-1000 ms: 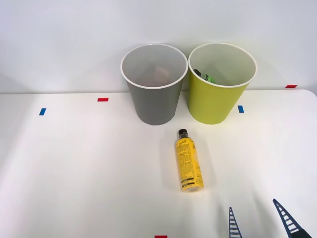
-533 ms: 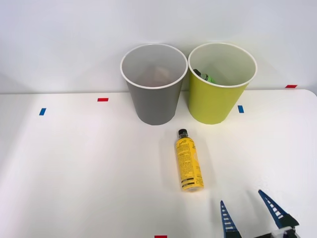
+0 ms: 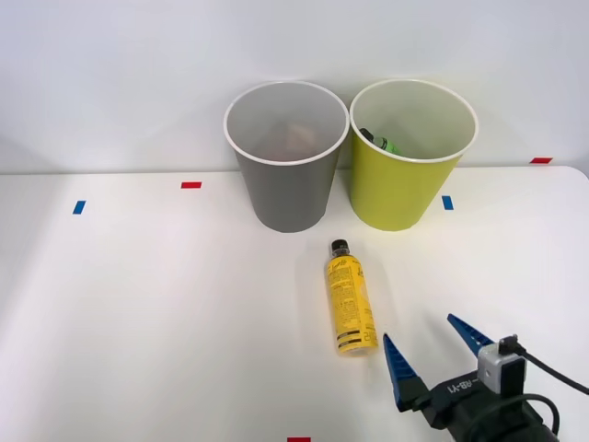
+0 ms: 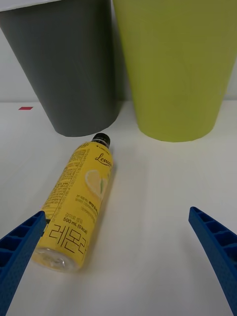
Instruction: Put cans in the gray bin, plastic bottles in the light green bin
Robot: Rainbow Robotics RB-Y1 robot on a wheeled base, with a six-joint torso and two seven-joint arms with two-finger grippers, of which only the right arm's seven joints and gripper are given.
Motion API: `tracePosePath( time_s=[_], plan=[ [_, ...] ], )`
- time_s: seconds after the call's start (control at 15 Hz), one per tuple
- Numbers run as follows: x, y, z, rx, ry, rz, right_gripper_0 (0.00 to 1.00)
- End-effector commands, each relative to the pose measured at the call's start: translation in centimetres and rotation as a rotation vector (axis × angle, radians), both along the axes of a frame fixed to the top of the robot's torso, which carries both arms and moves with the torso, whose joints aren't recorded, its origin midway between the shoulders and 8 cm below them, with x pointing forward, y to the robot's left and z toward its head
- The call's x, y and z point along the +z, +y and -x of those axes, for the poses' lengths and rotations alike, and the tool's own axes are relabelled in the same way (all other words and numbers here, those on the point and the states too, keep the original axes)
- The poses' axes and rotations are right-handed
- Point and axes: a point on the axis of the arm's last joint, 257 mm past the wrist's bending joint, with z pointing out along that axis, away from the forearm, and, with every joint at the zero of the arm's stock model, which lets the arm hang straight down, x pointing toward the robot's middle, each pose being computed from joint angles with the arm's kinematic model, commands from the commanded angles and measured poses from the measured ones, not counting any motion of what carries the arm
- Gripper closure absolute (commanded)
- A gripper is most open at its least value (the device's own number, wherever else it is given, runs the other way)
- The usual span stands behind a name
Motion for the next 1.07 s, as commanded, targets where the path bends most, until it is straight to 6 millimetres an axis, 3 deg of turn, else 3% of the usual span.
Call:
tracePosePath(
  time_s=[0.07,0.33,0.6,0.87,1.07],
  plan=[
    [-0.1,1.6,-2.0,0.034,0.049,-0.002,0.0],
    [1.2,4.4,-4.5,0.085,0.132,-0.009,0.0],
    [2.8,6.5,-5.8,0.098,0.27,-0.032,0.0],
    [2.5,6.7,-7.2,0.066,0.378,0.015,0.0],
    [1.4,6.4,-6.8,0.029,0.404,0.028,0.0]
  ],
)
